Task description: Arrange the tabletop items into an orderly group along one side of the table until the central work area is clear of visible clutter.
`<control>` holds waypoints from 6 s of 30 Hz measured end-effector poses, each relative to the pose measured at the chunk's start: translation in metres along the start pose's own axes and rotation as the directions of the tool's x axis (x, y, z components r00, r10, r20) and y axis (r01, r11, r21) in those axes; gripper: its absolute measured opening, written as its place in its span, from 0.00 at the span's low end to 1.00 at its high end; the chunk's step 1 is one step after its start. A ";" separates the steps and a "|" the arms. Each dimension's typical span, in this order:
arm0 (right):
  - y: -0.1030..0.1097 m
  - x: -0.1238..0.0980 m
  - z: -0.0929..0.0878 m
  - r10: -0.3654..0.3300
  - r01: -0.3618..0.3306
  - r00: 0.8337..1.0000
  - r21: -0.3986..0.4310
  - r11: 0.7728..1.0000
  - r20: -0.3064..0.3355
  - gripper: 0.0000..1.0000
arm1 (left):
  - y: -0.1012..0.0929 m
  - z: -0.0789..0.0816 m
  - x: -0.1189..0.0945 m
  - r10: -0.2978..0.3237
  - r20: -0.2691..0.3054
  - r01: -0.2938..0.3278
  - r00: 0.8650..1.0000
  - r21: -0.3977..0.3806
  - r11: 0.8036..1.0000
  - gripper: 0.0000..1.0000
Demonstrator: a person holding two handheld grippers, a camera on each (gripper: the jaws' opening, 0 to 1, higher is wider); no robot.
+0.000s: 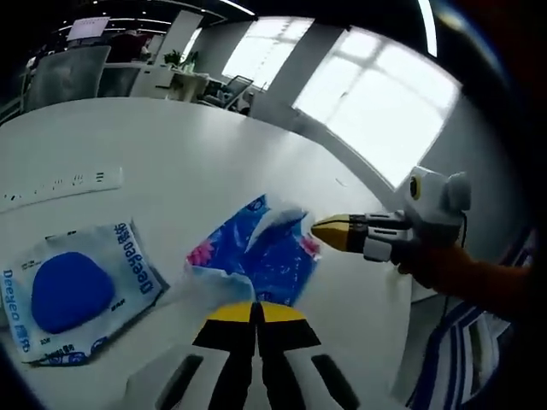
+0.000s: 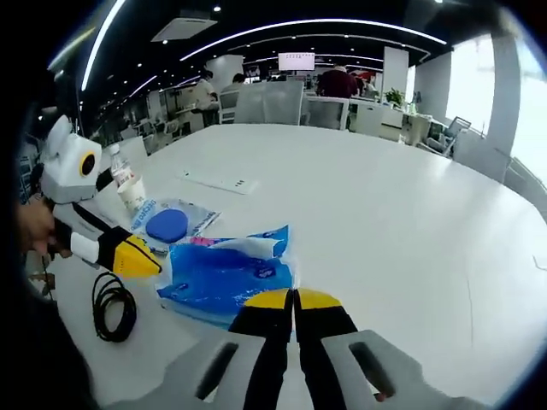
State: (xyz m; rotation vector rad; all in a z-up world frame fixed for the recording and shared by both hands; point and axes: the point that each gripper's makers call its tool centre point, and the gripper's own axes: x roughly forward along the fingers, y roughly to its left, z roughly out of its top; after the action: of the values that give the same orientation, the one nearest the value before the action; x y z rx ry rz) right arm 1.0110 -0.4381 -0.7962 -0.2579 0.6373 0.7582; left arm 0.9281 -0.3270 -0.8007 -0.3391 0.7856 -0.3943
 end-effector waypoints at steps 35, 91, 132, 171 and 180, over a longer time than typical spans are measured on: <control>0.010 0.043 -0.027 -0.005 0.009 0.996 0.044 0.999 -0.088 0.00 | 0.071 0.018 0.032 0.082 -0.090 -0.079 0.993 0.033 0.996 0.00; 0.132 0.044 0.032 0.173 -0.174 0.984 0.017 0.985 0.043 0.27 | 0.138 -0.019 -0.125 0.329 0.083 -0.333 0.941 0.052 0.941 0.28; 0.160 0.103 0.014 0.149 -0.150 0.984 0.000 0.989 -0.102 0.13 | 0.211 -0.064 -0.120 0.411 0.013 -0.404 0.912 -0.154 0.902 0.15; 0.171 0.080 0.021 0.135 -0.137 0.988 -0.027 0.990 -0.070 0.03 | 0.223 -0.054 -0.135 0.425 0.057 -0.419 0.903 -0.099 0.903 0.05; 0.183 0.052 0.023 0.158 -0.158 0.987 -0.020 0.987 -0.018 0.13 | 0.203 -0.054 -0.148 0.405 0.081 -0.400 0.911 -0.062 0.914 0.11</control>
State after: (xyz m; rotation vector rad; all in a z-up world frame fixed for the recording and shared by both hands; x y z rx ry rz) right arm 0.9205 -0.2699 -0.8094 -0.2349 0.6707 0.9160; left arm 0.8371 -0.0894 -0.8345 -0.2257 0.7522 0.0281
